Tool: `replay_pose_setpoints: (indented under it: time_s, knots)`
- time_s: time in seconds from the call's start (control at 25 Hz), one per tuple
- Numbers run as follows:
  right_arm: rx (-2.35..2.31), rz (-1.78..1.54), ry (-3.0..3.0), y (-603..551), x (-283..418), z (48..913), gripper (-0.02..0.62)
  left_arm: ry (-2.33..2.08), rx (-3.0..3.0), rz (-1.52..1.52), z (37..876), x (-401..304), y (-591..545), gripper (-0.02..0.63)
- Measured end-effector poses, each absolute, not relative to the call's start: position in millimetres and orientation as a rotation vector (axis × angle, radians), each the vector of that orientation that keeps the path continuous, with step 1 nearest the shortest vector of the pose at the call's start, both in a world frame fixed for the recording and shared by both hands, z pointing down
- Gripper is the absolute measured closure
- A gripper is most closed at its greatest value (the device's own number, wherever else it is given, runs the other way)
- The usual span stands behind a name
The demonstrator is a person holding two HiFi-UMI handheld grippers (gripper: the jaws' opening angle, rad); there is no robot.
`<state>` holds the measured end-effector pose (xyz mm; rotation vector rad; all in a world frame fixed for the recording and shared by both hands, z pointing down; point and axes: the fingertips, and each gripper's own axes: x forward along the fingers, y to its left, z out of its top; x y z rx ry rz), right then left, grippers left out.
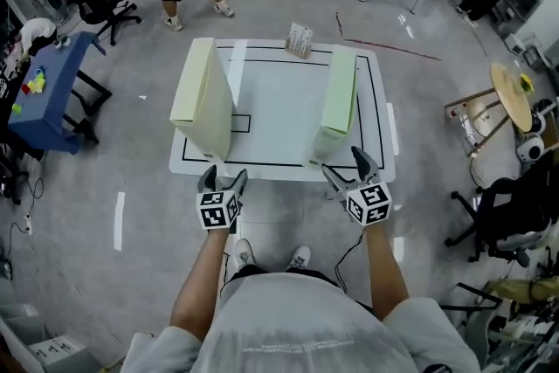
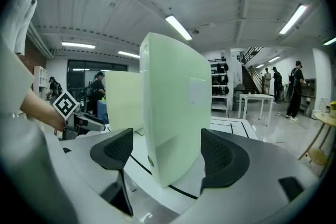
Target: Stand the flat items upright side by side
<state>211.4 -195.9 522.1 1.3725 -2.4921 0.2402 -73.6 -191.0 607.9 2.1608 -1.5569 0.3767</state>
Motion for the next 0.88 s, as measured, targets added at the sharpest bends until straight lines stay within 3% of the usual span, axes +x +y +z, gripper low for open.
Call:
replay_pose_setpoints:
  time_s: [0.28, 0.88]
  knots:
    - [1.468, 0.283, -2.446, -200.3, 165.9, 516.2, 0.173, -1.621, 2.06, 0.38, 604.7, -150.2, -198.8, 0.222]
    - [1.764, 0.343, -2.127, -243.1, 168.7, 529.2, 0.17, -1.627, 2.368, 0.448, 551.3, -137.7, -275.2, 0.221]
